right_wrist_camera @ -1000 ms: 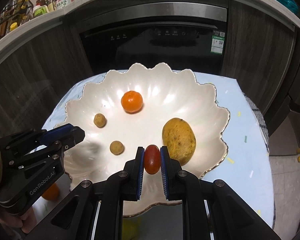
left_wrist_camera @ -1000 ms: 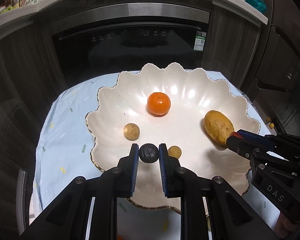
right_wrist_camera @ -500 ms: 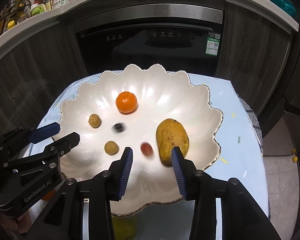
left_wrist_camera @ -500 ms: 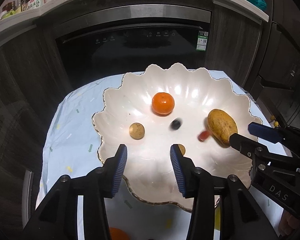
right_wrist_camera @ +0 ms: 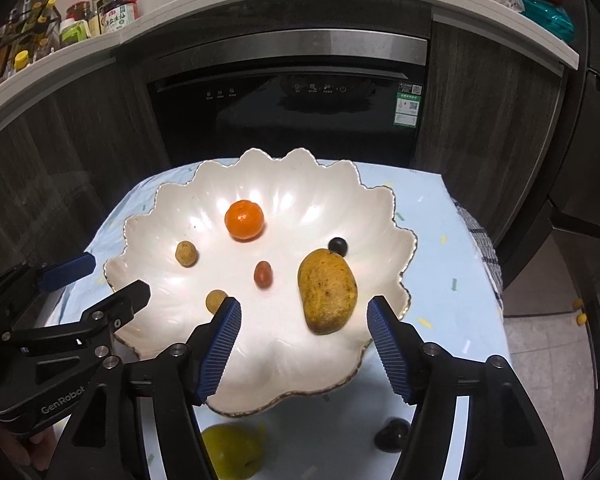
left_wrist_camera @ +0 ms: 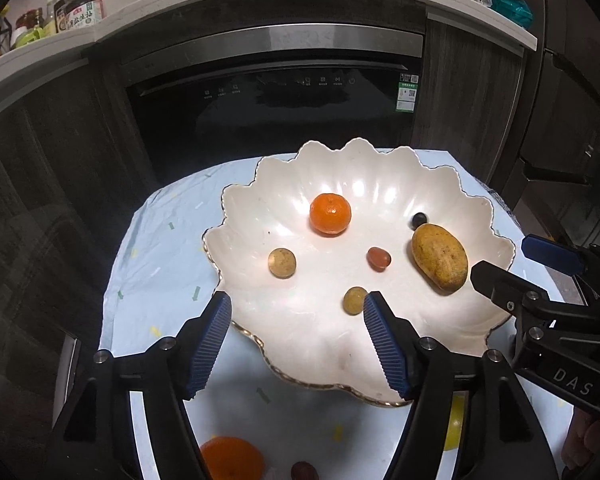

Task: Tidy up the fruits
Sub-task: 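Withdraw both open tools from the bowl toward the remaining fruits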

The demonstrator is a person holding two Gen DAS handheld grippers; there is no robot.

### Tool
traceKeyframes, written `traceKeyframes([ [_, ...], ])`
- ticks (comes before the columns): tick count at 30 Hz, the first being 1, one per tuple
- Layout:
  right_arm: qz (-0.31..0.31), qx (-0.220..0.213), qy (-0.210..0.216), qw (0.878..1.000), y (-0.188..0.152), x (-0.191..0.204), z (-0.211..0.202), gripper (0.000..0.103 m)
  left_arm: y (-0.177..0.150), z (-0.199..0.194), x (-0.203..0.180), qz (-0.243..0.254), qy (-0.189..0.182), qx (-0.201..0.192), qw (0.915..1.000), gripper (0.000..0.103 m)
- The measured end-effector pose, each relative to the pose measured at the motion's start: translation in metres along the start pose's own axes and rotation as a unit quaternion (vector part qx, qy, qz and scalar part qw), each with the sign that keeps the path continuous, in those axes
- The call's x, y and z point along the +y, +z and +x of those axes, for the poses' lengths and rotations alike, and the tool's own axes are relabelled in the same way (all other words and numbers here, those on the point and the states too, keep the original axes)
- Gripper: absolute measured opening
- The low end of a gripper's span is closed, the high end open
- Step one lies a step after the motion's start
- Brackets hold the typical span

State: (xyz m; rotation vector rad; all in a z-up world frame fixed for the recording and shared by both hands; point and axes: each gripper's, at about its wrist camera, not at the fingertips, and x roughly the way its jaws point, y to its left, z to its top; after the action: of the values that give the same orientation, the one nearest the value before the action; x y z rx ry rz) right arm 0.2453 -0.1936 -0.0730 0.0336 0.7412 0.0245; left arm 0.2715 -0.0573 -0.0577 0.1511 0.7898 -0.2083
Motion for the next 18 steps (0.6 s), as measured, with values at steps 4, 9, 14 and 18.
traceKeyframes([
  [4, 0.002, -0.007, -0.003, 1.0, -0.001, -0.002, -0.01, 0.067, -0.001, -0.009, -0.002, -0.001, 0.005, -0.005, 1.0, 0.072],
  [9, 0.005, -0.014, -0.007, 1.0, -0.002, -0.007, -0.021, 0.067, -0.002, -0.017, -0.006, -0.003, 0.005, -0.007, 1.0, 0.072],
  [14, 0.007, -0.023, -0.012, 1.0, -0.004, -0.014, -0.034, 0.067, -0.001, -0.027, -0.013, -0.002, 0.004, -0.013, 0.9999, 0.074],
  [18, 0.01, -0.029, -0.016, 0.999, -0.005, -0.02, -0.042, 0.067, 0.001, -0.035, -0.019, 0.003, 0.004, -0.019, 0.9998, 0.074],
])
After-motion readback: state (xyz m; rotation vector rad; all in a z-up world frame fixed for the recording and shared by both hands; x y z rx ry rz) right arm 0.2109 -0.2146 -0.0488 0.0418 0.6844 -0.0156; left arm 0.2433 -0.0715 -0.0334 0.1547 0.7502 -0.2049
